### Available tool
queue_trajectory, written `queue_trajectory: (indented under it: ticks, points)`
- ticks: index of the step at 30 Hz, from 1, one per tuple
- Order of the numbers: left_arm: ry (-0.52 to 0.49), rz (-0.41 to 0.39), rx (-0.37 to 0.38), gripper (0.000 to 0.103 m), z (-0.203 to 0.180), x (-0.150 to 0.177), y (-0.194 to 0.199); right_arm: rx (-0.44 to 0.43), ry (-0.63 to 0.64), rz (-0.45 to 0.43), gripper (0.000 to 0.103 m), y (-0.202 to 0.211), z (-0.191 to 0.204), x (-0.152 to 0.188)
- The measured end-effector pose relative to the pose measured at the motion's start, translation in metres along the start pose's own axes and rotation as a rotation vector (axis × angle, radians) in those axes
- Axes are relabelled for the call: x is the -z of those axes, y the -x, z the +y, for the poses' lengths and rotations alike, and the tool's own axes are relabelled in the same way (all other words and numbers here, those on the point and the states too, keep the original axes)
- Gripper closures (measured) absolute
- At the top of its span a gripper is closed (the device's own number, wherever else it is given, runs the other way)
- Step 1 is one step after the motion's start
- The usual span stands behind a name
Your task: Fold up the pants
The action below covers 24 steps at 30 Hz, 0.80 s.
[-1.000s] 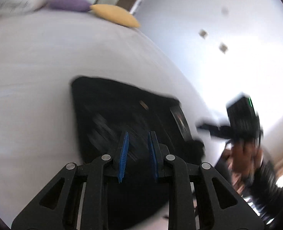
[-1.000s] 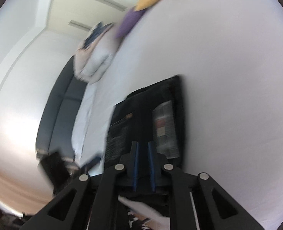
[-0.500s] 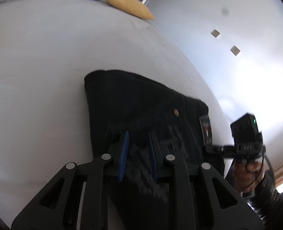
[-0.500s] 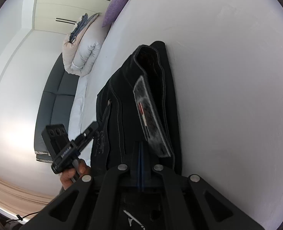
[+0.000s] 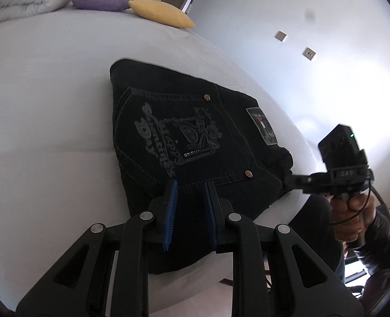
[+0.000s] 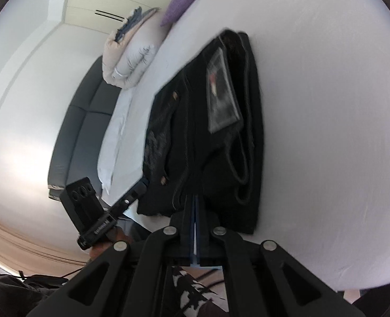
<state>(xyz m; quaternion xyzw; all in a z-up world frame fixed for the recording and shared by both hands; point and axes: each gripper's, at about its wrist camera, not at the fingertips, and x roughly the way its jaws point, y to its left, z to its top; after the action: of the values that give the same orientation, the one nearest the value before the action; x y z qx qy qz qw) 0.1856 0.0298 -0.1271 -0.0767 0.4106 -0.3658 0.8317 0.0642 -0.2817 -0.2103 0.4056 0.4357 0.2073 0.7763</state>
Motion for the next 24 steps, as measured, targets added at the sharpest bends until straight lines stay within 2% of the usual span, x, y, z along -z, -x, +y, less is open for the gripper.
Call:
queue_trajectory:
  ticks: [3,5,9,10,11,12,13,14,15,16,17,18,19,21,24]
  points:
    - [0.001,-0.006,0.006,0.083,0.006,0.002,-0.006,-0.021,-0.004,-0.015,0.103,-0.006,-0.012,0.004]
    - [-0.017,-0.014,-0.001,0.083,-0.004,0.007,-0.018,-0.036,0.007,-0.032,0.103,-0.006,-0.015,0.008]
    - [-0.016,-0.034,-0.013,0.083,-0.014,0.007,-0.005,-0.025,0.041,-0.033,0.103,0.001,0.001,0.008]
    - [-0.012,-0.040,-0.005,0.083,-0.016,0.005,0.001,-0.032,0.055,-0.026,0.094,0.004,0.007,0.007]
    - [-0.005,-0.044,0.007,0.083,-0.021,0.008,0.011,-0.057,0.076,-0.027,0.072,0.011,0.014,0.006]
    - [0.006,-0.052,0.017,0.083,-0.023,0.008,0.021,-0.069,0.089,-0.048,0.064,0.020,0.019,0.005]
    - [0.015,-0.063,0.018,0.083,-0.022,0.006,0.028,-0.070,0.100,-0.081,0.043,0.030,0.023,0.003]
    - [0.026,-0.078,0.017,0.083,-0.017,0.009,0.037,-0.074,0.106,-0.126,0.034,0.041,0.026,-0.001]
    - [0.049,-0.094,0.021,0.082,-0.009,0.006,0.045,-0.088,0.102,-0.154,0.033,0.050,0.026,-0.006]
    - [0.070,-0.100,0.025,0.071,-0.004,0.000,0.050,-0.090,0.088,-0.169,0.033,0.055,0.024,-0.012]
    - [0.111,-0.104,0.027,0.042,0.006,-0.005,0.052,-0.074,0.063,-0.181,0.033,0.058,0.020,-0.022]
    - [0.136,-0.111,0.022,0.028,0.013,-0.009,0.054,-0.053,0.045,-0.184,0.033,0.059,0.015,-0.029]
    - [0.164,-0.127,0.017,0.020,0.019,-0.011,0.056,-0.034,0.032,-0.183,0.033,0.058,0.010,-0.036]
    - [0.204,-0.108,0.041,0.020,0.031,-0.021,0.051,0.025,-0.012,-0.166,0.033,0.051,0.000,-0.053]
    - [0.254,-0.004,0.090,0.020,0.041,-0.030,0.026,0.061,-0.096,-0.125,0.034,0.036,-0.018,-0.073]
